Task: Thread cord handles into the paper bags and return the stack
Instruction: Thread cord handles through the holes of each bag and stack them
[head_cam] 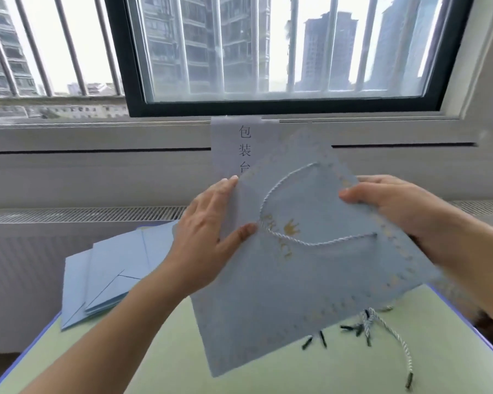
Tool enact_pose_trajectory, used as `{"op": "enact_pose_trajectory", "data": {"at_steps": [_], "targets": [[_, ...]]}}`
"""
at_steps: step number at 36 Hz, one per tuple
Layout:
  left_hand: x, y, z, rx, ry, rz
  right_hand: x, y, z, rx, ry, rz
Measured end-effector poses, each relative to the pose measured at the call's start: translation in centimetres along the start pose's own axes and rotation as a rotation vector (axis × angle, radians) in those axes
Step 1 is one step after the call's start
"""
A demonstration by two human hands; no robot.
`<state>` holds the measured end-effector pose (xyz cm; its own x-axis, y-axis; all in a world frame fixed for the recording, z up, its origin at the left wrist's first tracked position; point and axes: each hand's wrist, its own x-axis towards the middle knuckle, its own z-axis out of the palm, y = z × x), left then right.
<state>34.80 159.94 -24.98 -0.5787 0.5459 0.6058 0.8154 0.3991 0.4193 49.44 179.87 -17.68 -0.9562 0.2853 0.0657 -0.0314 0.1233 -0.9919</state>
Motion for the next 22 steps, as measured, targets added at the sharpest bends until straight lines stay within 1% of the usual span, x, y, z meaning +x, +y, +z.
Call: {"op": "enact_pose_trajectory", "data": {"at_steps": [3, 6, 9, 12, 14, 15, 18, 22], "targets": [[1.5, 1.5, 0.5, -0.027, 0.079, 0.009, 0.6, -2.4, -1.5, -0.02, 0.061, -0.131], [3.7, 3.8, 1.1, -0.166, 0.083, -0.016, 1.4, -4.7, -3.1, -0.057, 0.161, -0.239], [6.1, 6.3, 1.6, -0.506, -0.006, -0.114, 2.5, -6.5, -5.1, -0.159, 0.283, -0.355], [8.9, 8.2, 2.1, -0.85, -0.144, -0.244, 4.4, -7.5, -7.0, -0.261, 0.424, -0.484], [10.7, 9.0, 2.8, -1.102, -0.214, -0.351, 5.9, -7.5, -8.0, -0.367, 0.518, -0.562], [11.5, 9.2, 3.3, -1.184, -0.232, -0.389, 6.7, -7.2, -8.4, -0.441, 0.571, -0.594], [13.4, 9.3, 5.2, -1.277, -0.238, -0.483, 9.1, -5.3, -9.1, -0.671, 0.657, -0.63], [15.0, 8.3, 7.7, -1.295, -0.202, -0.628, 12.0, -1.1, -9.7, -0.958, 0.62, -0.67]]}}
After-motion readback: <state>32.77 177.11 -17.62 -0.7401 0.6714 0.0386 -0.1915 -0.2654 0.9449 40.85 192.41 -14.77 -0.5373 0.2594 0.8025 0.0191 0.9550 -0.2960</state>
